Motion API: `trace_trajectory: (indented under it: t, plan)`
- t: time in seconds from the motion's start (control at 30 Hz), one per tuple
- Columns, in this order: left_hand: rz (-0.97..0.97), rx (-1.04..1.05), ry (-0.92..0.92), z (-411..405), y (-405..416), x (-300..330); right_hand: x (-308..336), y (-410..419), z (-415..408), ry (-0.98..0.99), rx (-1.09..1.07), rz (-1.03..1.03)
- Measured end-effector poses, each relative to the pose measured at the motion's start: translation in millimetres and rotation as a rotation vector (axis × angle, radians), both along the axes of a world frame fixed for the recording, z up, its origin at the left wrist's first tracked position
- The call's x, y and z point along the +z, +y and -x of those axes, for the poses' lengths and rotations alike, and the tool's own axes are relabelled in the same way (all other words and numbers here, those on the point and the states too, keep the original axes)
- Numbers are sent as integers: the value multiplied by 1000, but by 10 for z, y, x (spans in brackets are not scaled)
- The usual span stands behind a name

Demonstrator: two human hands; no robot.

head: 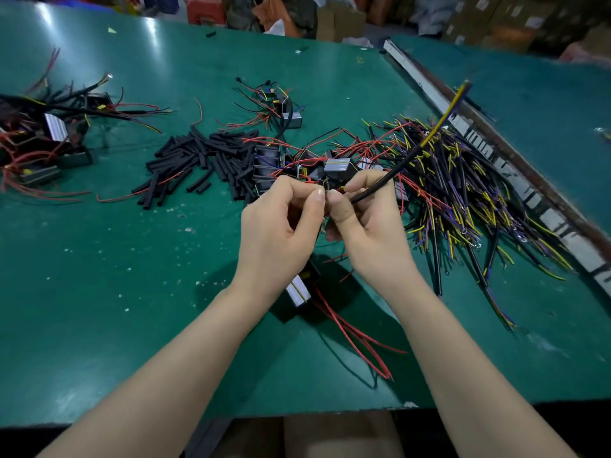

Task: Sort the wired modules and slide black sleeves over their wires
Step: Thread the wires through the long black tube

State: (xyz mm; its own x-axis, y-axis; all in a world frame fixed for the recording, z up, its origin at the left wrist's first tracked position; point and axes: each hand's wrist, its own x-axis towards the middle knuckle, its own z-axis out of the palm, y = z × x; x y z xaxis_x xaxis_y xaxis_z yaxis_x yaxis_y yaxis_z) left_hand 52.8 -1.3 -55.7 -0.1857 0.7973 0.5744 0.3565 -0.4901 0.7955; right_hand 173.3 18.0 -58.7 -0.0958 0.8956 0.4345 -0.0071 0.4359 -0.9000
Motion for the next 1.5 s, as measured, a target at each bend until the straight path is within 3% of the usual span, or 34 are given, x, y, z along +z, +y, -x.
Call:
trace_trajectory:
  t: [0.13, 0.33, 0.53, 0.73, 0.87, 0.97, 1.1, 1.17, 1.37, 1.5]
  plan:
    - [-41, 92, 67, -36, 19, -40, 31, -8, -10, -5, 20, -35]
    - [-64, 146, 133, -32, 33, -63, 75, -7, -98, -319, -127, -245]
    - [-59, 168, 144, -43, 22, -58, 24, 10, -133, -400, -165, -455]
    - [-12, 78, 179, -38, 7, -15, 3, 57, -178, -526, -351, -694]
    - [130, -161, 94, -27, -19, 53, 17, 24, -213, -497, -443, -744]
    - [356, -349, -123, -22, -13, 104, 62, 9, -193, -446, -395, -698]
    - [475, -538, -303, -1, -9, 141, 132, 9, -192, -113, -134, -279]
    - [483, -616, -374, 3, -3, 139, 168, 5, -215, -13, -74, -168]
    - [521, -777, -610, -12, 3, 145, 234, -43, -228, -29, 154, -139]
    - [564, -771, -614, 16, 24, 124, 216, -32, -250, -64, 90, -121]
